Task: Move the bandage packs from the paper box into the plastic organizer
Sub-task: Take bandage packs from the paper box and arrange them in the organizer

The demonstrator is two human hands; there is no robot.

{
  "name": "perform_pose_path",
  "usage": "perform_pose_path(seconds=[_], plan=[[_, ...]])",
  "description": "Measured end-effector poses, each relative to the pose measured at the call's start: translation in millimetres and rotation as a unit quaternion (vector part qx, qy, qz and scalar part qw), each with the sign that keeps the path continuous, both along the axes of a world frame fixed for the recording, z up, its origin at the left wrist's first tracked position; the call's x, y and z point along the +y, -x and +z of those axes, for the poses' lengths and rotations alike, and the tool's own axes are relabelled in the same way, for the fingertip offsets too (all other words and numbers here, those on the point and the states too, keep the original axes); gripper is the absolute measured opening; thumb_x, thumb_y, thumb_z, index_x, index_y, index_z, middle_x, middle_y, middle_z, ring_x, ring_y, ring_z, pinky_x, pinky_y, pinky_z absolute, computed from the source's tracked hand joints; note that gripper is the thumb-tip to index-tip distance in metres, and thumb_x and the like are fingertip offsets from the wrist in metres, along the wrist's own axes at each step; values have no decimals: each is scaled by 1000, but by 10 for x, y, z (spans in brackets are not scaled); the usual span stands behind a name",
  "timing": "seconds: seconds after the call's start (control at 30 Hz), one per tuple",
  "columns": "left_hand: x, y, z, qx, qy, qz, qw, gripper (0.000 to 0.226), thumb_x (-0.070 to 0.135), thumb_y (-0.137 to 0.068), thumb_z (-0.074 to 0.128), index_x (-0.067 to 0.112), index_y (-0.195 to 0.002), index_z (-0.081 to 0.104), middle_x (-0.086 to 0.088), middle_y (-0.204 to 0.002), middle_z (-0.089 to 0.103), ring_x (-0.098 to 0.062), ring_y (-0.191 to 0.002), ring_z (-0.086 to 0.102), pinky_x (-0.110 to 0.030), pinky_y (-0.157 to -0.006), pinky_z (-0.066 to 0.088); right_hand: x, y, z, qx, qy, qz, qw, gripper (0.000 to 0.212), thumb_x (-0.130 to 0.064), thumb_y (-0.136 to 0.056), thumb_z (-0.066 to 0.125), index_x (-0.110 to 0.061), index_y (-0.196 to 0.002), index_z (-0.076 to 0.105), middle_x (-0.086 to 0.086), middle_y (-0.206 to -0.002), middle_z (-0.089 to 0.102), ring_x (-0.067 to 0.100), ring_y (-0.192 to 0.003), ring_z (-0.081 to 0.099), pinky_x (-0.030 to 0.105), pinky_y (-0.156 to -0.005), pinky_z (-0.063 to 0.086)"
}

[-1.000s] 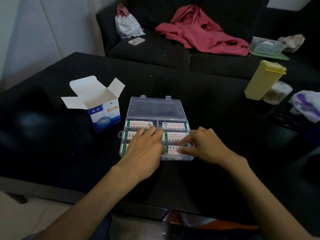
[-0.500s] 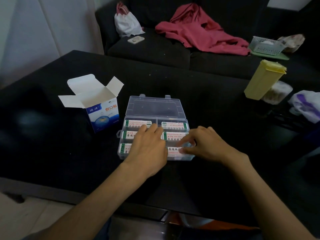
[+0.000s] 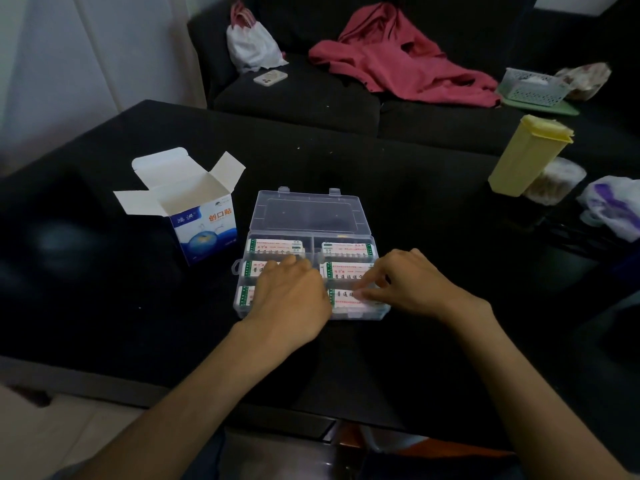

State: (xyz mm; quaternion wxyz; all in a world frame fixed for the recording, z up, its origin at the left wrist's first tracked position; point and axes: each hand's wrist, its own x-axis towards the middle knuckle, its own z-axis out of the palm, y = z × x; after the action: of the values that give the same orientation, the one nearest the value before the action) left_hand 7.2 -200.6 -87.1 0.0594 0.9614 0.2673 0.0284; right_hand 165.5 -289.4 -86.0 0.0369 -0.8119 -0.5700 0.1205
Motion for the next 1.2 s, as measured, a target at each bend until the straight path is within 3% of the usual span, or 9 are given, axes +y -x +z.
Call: perform_pose_path(seconds=[0.13, 0.27, 0.37, 0.43, 0.5, 0.63, 0.8, 1.03, 1.2], plan=[[-50, -29, 27, 3, -44, 13, 999, 23, 27, -94, 44, 14, -98, 62, -4, -107, 56, -20, -105, 47, -33, -92, 31, 15, 34, -40, -10, -22, 10, 1000, 18, -45, -87, 60, -42, -102, 68, -19, -84, 55, 0, -79, 44, 29, -83, 32], [-45, -31, 36, 2, -5, 17, 1000, 22, 25, -95, 41, 13, -91, 60, -6, -109, 56, -21, -105, 48, -33, -88, 33, 23, 47, 23, 16, -59, -3, 998, 13, -40, -84, 65, -37, -96, 71, -14, -73, 56, 2, -64, 46, 20, -68, 33], [-32, -9, 38, -18, 17, 22, 999, 19, 25, -96, 40, 18, -82, 51, -5, -107, 56, -18, -100, 48, -32, -85, 33, -47, -37, 243, 66, -43, -45, 996, 8, -33, -84, 67, -31, -92, 69, -14, -76, 56, 4, -69, 51, 15, -61, 33], [-19, -2, 33, -32, 10, 27, 999, 21, 26, -96, 40, 15, -86, 55, -4, -106, 57, -18, -100, 49, -31, -86, 33, -96, -87, 328, 63, -11, -60, 996, 11, -33, -83, 68, -30, -93, 70, -19, -74, 51, 1, -70, 49, 15, -61, 34], [-13, 1, 29, -35, -2, 32, 999, 25, 27, -97, 40, 12, -92, 59, -4, -104, 57, -19, -101, 49, -31, -89, 33, -98, -71, 310, 56, 11, -68, 996, 13, -33, -83, 68, -31, -96, 71, -21, -74, 49, 0, -69, 48, 15, -61, 35], [-23, -32, -10, -67, -8, 17, 998, 25, 27, -95, 41, 16, -80, 57, -1, -100, 56, -15, -93, 44, -30, -84, 31, -69, 14, 155, 13, 27, -61, 998, 18, -36, -82, 69, -34, -100, 71, -18, -78, 51, 1, -70, 49, 23, -72, 40], [6, -86, -22, -96, -23, -6, 995, 28, 33, -94, 45, 24, -104, 69, 2, -106, 55, -14, -100, 45, -29, -87, 33, -87, 47, 112, -16, 21, -60, 998, 23, -38, -85, 65, -34, -108, 69, -13, -87, 54, 4, -83, 51, 31, -88, 42], [1, -78, -61, -67, -14, -35, 997, 30, 41, -92, 50, 27, -112, 68, 1, -110, 56, -15, -104, 46, -29, -86, 33, -116, 18, 107, -24, 29, -39, 999, 18, -41, -84, 65, -35, -101, 71, -12, -94, 62, 5, -85, 53, 26, -84, 39], [-10, -83, -40, -68, -32, 4, 997, 30, 45, -89, 55, 26, -108, 68, 2, -108, 58, -16, -102, 49, -29, -84, 34, -142, -14, 124, -20, 15, -40, 999, 18, -42, -81, 68, -38, -98, 70, -14, -85, 59, 6, -82, 53, 28, -83, 42]])
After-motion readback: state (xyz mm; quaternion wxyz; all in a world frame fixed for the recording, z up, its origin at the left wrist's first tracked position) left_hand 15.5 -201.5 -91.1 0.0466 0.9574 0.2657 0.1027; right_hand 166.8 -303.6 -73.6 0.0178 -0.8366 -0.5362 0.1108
